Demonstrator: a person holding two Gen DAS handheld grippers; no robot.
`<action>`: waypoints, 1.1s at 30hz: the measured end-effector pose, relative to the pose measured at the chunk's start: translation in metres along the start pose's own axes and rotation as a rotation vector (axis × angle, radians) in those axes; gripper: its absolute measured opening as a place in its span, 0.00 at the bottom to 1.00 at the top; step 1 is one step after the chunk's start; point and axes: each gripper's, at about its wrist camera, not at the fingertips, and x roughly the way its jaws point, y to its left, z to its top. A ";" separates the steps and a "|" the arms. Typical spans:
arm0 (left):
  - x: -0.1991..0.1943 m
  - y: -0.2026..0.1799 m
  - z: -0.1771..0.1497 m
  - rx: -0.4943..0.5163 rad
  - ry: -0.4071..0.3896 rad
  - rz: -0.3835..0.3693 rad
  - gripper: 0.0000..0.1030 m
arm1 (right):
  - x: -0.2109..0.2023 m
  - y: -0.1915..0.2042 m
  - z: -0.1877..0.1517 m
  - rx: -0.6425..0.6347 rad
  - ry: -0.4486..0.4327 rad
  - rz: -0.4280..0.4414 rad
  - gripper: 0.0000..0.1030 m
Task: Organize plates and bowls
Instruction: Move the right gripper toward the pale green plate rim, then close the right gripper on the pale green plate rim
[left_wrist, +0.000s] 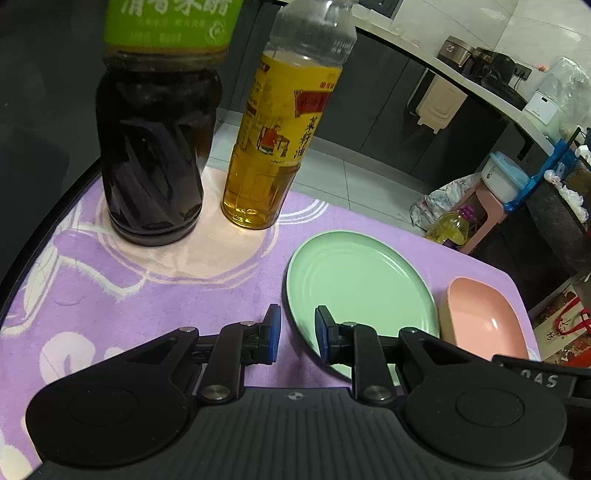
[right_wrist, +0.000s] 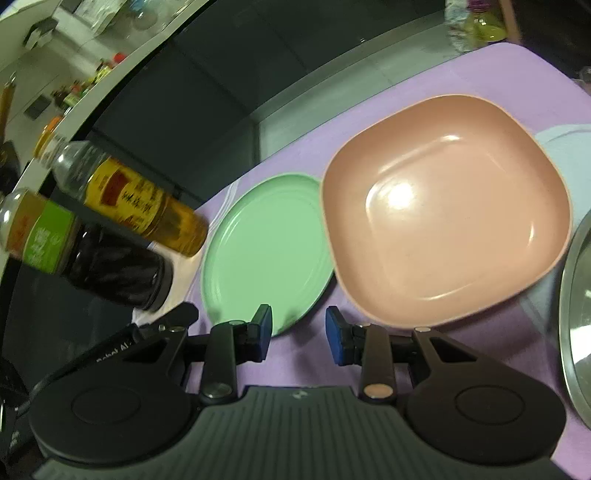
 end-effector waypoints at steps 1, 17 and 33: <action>0.002 0.000 0.000 -0.004 0.002 -0.002 0.18 | 0.000 0.001 0.000 0.000 -0.013 -0.002 0.32; 0.006 0.002 -0.010 0.068 0.009 0.022 0.12 | 0.012 0.012 -0.008 -0.057 0.008 -0.026 0.15; -0.070 0.034 -0.041 0.036 0.012 -0.002 0.13 | -0.023 0.044 -0.043 -0.241 0.093 0.069 0.14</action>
